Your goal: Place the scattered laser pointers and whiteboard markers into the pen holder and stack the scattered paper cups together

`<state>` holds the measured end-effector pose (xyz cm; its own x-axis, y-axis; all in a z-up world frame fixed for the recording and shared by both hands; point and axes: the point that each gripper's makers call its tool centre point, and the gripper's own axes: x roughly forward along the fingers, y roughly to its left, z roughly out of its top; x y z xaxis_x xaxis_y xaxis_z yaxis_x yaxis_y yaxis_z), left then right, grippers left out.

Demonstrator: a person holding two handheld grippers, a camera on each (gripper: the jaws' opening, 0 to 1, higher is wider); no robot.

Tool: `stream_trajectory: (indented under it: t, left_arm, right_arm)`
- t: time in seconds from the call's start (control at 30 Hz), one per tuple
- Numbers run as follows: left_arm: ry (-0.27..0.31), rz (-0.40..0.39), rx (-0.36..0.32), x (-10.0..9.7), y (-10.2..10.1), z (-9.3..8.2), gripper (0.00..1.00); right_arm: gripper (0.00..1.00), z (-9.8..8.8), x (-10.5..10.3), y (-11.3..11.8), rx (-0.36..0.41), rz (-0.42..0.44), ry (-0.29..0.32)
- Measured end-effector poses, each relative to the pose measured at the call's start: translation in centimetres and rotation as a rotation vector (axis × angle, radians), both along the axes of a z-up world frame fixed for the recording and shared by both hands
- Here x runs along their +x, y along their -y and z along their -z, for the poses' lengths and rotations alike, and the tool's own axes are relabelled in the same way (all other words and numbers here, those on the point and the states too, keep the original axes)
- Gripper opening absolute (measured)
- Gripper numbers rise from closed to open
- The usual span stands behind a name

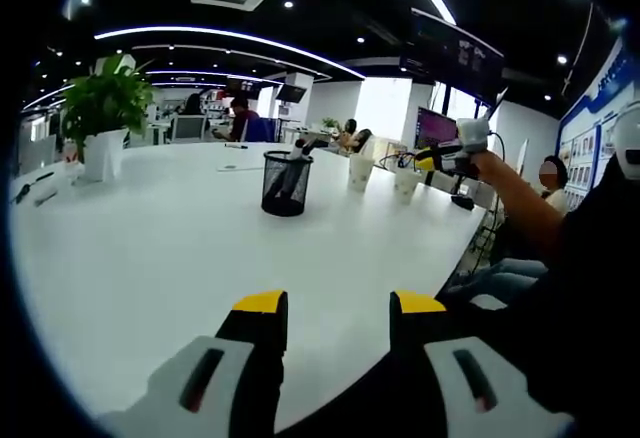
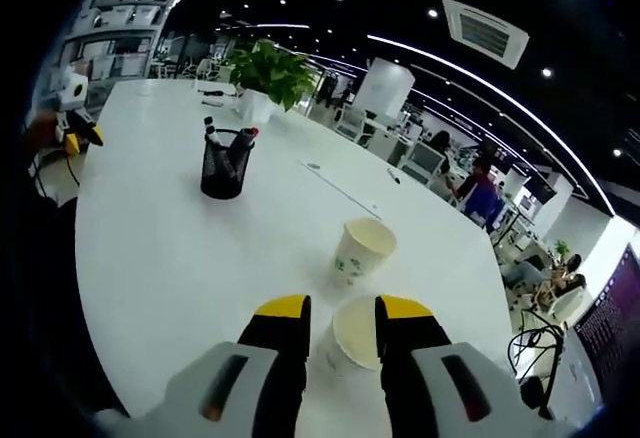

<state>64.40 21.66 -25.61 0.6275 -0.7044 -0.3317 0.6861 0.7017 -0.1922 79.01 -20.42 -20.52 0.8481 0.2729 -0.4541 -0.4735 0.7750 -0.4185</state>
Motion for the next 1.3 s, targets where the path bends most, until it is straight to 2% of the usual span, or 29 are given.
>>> stream_trajectory:
  t: [0.1, 0.23, 0.7, 0.83, 1.3]
  left_arm:
    - [-0.002, 0.001, 0.0, 0.0, 0.0, 0.1, 0.42]
    - [-0.007, -0.001, 0.001, -0.2, -0.1, 0.4, 0.42]
    - [-0.012, -0.002, -0.003, -0.1, -0.3, 0.7, 0.42]
    - [-0.017, -0.003, -0.003, -0.1, -0.3, 0.9, 0.42]
    - [-0.027, -0.003, -0.008, 0.1, -0.3, 1.3, 0.42]
  right_arm:
    - [0.29, 0.4, -0.1, 0.2, -0.017, 0.006, -0.008]
    - [0.29, 1.5, -0.3, 1.0, -0.093, 0.021, -0.031]
    - [0.28, 2.7, -0.2, 0.6, -0.112, -0.01, -0.065]
    - [0.27, 3.8, 0.5, 0.7, -0.126, -0.017, -0.087]
    - [0.24, 4.5, 1.1, 1.1, -0.165, -0.012, -0.1]
